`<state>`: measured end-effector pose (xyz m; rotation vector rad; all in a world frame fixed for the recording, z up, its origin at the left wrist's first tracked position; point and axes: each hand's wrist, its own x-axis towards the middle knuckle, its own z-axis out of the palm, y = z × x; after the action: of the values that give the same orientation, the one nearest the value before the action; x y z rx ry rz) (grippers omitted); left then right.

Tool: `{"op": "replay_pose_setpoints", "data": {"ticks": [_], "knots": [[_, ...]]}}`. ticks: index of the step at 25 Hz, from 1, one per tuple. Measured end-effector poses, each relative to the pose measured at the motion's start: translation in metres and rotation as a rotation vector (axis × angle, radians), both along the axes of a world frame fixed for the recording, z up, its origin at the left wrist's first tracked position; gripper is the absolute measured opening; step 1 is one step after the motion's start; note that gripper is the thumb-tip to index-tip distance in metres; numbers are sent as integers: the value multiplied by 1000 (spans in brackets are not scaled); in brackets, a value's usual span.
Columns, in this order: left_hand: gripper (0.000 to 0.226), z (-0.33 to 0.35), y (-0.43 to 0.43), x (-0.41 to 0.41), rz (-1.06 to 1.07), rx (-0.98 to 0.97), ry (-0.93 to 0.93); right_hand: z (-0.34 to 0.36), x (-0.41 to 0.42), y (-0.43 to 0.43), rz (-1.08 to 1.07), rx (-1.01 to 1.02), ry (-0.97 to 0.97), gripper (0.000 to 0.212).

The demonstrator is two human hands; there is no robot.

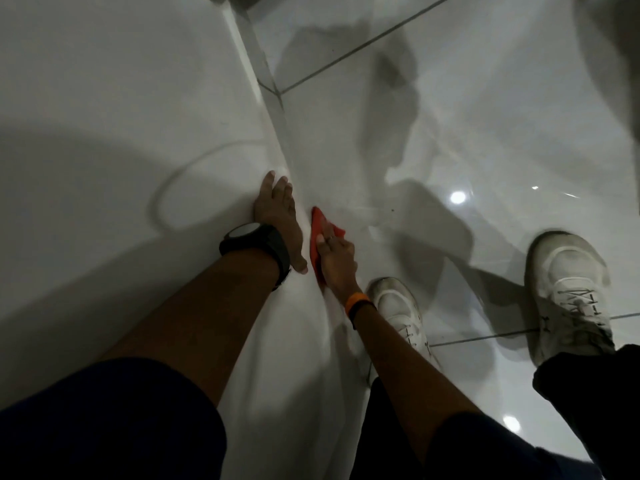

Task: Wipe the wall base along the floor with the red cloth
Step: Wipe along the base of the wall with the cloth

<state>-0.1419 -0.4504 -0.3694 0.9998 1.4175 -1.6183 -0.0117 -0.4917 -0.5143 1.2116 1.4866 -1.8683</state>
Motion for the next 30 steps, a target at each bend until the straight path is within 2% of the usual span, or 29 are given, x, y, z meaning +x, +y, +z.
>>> {"op": "replay_pose_setpoints", "data": {"ticks": [2, 7, 11, 15, 20, 23, 30], "knots": [[133, 3, -1, 2, -5, 7, 1, 3, 1, -4, 1, -15, -19, 55], [131, -2, -4, 3, -14, -3, -15, -13, -15, 13, 21, 7, 78, 53], [132, 1, -5, 3, 1, 14, -21, 0, 34, -22, 39, 8, -96, 54], [131, -1, -7, 11, -19, -5, -19, -7, 21, -17, 30, 35, -51, 54], [131, 7, -10, 18, -6, 4, -21, 12, 61, -28, 11, -26, -123, 56], [131, 5, -15, 30, -11, 4, -45, 16, 56, -31, -30, -27, -86, 57], [130, 19, -27, 51, 28, 39, -92, 33, 93, -32, 99, 84, -132, 54]]}}
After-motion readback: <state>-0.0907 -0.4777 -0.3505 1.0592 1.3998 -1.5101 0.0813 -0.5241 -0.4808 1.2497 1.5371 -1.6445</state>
